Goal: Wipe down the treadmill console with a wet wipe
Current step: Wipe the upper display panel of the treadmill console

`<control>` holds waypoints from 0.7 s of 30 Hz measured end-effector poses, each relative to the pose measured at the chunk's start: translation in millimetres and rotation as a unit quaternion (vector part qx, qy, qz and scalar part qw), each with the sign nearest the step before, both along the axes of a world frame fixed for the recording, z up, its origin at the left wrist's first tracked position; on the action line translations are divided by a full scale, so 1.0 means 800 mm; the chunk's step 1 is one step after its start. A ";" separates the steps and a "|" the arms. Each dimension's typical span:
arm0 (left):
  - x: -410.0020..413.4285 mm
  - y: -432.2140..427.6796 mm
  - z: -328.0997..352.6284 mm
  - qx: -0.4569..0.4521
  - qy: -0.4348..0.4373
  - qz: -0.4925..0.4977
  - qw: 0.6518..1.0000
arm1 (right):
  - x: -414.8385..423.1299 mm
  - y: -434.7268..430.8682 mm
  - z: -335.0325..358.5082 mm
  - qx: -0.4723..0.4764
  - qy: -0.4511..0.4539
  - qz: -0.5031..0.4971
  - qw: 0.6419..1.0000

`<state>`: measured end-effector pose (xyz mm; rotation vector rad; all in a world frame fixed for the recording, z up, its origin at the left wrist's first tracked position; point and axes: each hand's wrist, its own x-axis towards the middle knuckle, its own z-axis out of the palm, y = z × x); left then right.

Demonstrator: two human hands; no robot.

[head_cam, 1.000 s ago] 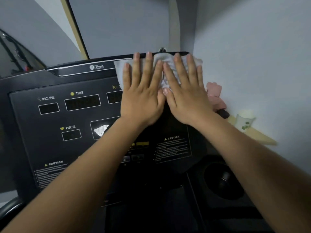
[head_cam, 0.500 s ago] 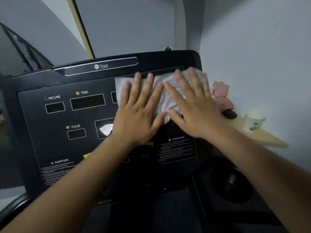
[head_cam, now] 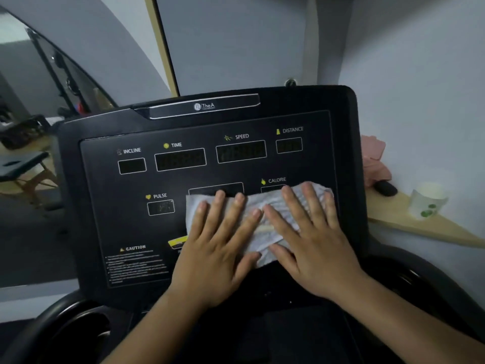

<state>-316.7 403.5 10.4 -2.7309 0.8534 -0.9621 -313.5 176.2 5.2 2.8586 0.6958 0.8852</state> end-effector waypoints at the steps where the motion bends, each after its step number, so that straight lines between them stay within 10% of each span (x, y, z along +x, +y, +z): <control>1: 0.009 0.003 0.011 -0.002 -0.006 0.002 1.000 | 0.008 0.001 0.011 -0.010 -0.004 0.004 1.000; 11: 0.072 0.012 0.102 -0.082 -0.046 0.070 0.993 | 0.066 0.078 0.111 0.083 -0.014 -0.076 0.994; 21: -0.001 0.114 0.011 -0.021 -0.022 0.012 0.999 | 0.025 0.101 0.042 -0.080 -0.012 0.049 0.995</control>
